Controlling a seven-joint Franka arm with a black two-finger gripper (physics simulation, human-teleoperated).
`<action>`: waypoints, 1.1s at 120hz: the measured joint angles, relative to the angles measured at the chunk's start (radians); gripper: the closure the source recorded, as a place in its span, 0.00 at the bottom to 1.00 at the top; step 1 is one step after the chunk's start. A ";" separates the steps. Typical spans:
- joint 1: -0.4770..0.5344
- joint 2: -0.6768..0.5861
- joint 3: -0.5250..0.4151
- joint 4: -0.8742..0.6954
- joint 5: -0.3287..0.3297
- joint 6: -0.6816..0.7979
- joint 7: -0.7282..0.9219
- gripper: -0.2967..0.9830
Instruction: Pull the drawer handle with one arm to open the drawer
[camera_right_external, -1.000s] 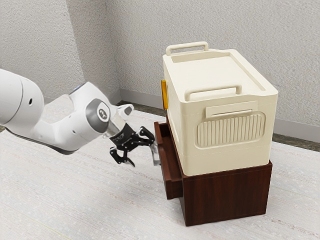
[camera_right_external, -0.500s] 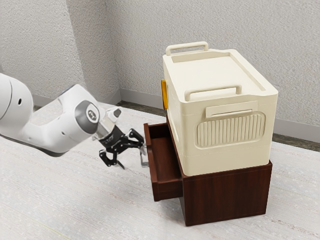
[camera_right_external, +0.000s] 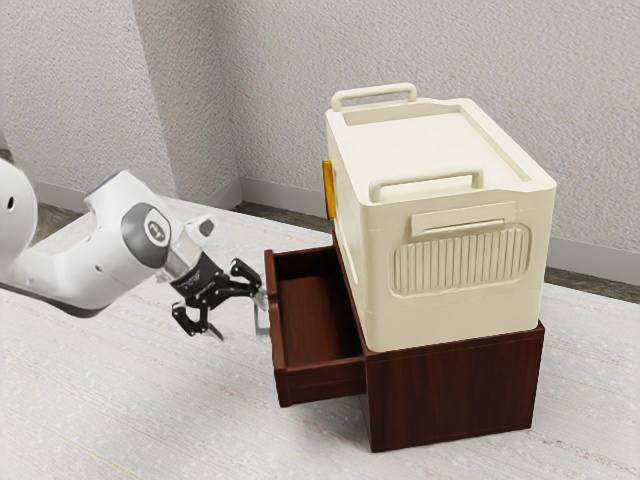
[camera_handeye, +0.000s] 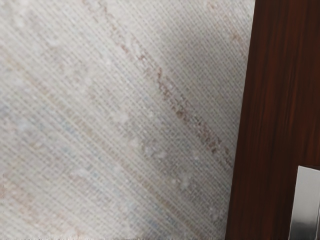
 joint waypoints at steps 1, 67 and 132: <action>-0.001 -0.002 0.002 -0.002 0.000 0.000 0.000 0.23; -0.010 -0.111 0.041 -0.117 0.013 0.003 0.006 0.23; 0.048 -0.161 0.064 -0.174 0.050 0.007 0.008 0.23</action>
